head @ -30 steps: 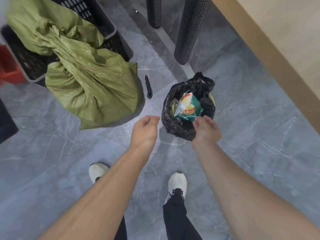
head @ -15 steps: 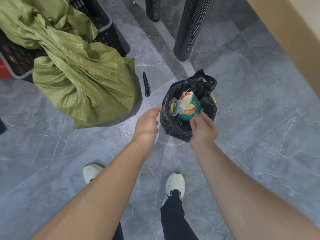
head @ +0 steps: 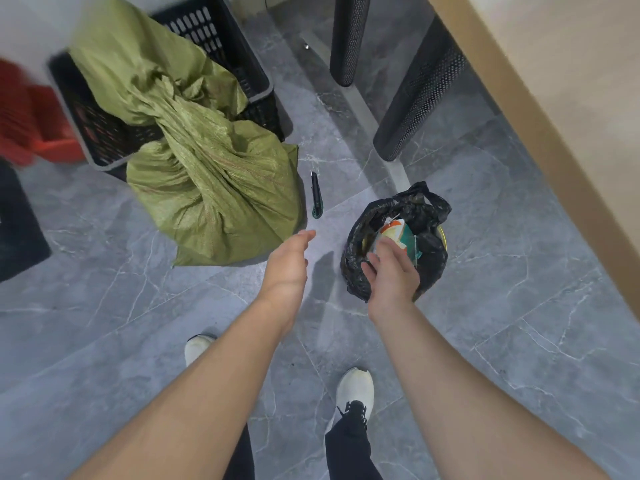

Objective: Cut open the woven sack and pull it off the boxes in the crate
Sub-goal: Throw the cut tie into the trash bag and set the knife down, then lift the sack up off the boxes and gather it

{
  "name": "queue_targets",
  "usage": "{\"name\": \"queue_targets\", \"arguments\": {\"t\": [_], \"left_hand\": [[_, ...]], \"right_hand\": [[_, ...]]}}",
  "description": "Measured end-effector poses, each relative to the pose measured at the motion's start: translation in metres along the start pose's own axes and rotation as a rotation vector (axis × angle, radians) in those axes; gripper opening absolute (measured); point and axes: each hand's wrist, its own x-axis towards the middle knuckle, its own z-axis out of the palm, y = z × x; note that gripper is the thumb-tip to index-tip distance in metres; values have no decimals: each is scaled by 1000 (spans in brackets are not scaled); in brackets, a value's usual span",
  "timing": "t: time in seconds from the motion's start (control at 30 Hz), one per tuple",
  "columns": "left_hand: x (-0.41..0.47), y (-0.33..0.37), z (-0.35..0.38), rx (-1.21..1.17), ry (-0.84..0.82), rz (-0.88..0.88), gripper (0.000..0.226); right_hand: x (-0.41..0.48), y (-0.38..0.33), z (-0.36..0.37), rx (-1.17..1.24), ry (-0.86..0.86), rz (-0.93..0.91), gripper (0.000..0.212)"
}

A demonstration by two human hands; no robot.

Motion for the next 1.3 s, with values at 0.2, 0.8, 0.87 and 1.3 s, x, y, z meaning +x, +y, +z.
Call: {"name": "queue_targets", "arguments": {"t": [0.2,0.8,0.87,1.3], "left_hand": [[2,43,-72,-31,54,45,34],[104,147,-209,-167,148,58,16],[126,144,-210,-139,190,48,23],[228,66,-188,152,178,80,131]], "right_hand": [[-49,1,80,-91,-88,-36,12],[-79,48,286,-385,-167,-157,15],[-61,53,297,-608,-212,-231,28],[18,81,311,-1527,-721,-540,39]]}}
